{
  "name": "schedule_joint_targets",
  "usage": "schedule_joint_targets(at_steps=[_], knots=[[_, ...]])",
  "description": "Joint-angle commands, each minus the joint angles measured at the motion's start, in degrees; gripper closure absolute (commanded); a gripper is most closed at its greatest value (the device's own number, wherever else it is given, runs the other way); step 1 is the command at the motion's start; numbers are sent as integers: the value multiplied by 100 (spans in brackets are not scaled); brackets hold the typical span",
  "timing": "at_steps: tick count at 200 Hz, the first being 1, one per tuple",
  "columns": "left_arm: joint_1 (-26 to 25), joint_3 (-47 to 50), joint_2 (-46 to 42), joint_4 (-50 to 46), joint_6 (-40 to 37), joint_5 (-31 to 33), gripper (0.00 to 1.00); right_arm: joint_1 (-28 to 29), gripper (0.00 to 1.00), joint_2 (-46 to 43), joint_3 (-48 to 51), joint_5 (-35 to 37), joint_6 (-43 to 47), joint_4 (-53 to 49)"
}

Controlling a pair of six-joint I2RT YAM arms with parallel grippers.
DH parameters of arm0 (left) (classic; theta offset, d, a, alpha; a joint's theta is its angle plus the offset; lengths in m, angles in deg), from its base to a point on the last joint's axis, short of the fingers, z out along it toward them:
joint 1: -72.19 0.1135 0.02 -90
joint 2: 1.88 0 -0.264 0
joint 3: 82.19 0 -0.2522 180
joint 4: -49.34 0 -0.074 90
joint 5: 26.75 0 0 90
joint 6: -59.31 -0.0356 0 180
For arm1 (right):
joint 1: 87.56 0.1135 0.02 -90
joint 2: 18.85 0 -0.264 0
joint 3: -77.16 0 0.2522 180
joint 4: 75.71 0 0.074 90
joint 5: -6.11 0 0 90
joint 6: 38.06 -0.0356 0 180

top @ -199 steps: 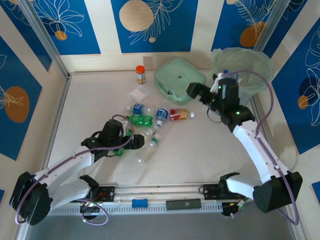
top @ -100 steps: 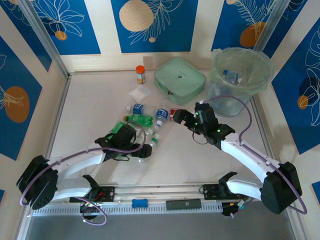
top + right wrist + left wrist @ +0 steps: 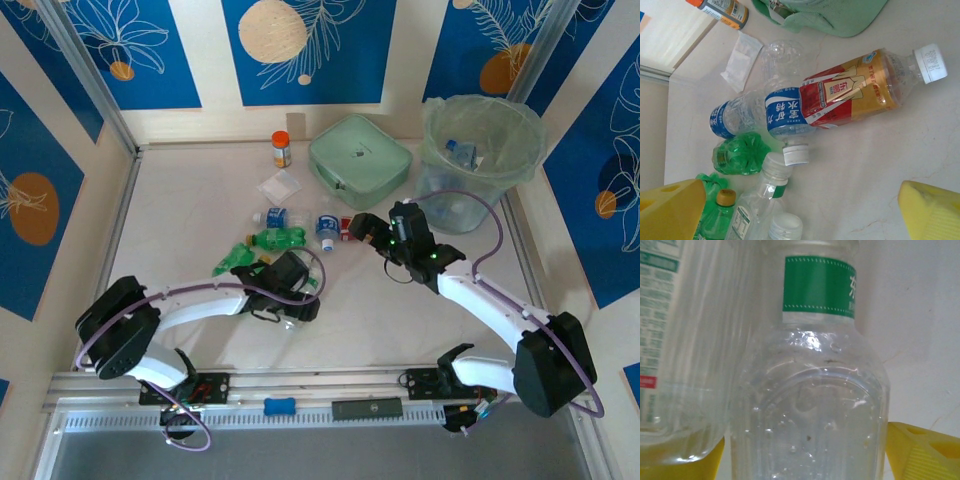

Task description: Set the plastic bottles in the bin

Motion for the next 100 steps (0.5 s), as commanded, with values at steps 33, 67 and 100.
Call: schedule_joint_targets(at_steps=[33, 67, 100], knots=[[-203, -232, 157, -689, -108, 422, 17, -203, 1, -18, 90, -83, -122, 173], [-269, -240, 269, -703, -72, 448, 25, -235, 1, 65, 90, -162, -152, 242], [-296, -258, 267, -580, -84, 483, 46, -252, 1, 145, 57, -270, -165, 266]])
